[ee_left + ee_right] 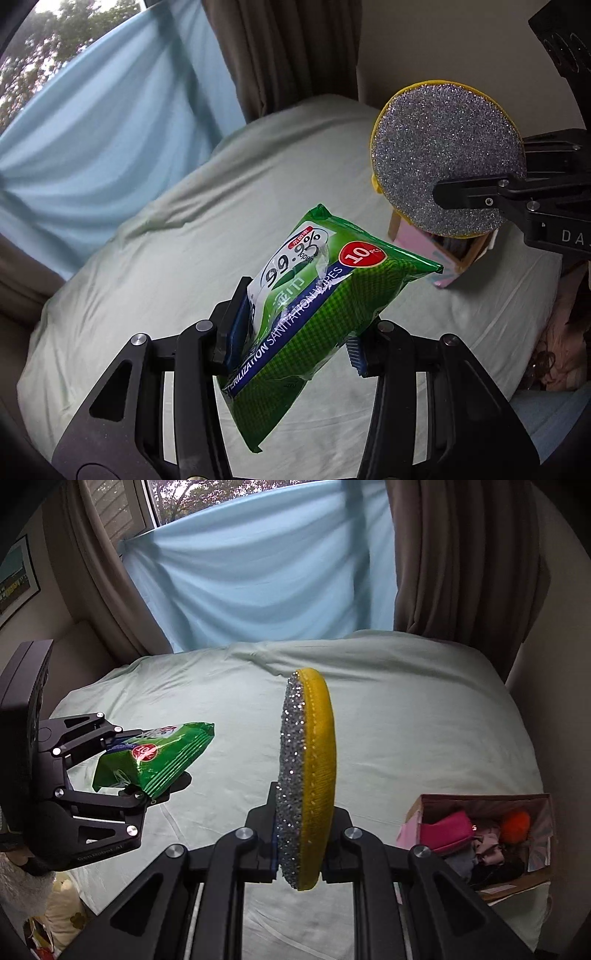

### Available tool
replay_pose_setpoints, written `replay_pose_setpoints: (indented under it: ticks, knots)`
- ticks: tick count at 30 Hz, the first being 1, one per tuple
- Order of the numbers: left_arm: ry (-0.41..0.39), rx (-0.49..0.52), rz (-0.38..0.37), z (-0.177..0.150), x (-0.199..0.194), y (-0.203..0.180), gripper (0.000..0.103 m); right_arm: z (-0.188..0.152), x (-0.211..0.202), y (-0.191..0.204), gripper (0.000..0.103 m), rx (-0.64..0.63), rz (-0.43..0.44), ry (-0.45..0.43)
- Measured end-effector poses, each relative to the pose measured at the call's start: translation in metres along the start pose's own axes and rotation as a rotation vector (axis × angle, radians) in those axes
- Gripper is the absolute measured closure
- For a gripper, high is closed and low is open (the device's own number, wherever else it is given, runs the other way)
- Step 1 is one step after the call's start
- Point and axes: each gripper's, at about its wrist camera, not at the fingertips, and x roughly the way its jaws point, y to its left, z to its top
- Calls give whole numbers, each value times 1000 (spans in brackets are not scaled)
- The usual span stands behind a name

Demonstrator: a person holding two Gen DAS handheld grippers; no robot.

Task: Organize soft objects
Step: 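Lift the wipes pack and sponge with both tools over the box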

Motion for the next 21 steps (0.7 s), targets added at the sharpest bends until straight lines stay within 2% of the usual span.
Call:
replay_pose_setpoints:
  ticks: [6, 9, 15, 21]
  knots:
    - [-33, -13, -7, 53, 1, -70, 62, 0, -40, -59, 88, 46, -12, -10]
    - [-29, -34, -23, 76, 13, -107, 62, 0, -42, -94, 88, 48, -22, 10]
    - [27, -63, -46, 111, 63, -170, 62, -16, -43, -166, 88, 69, -27, 62]
    - [127, -120, -62, 128, 129, -207, 62, -30, -24, -233, 88, 119, 0, 144]
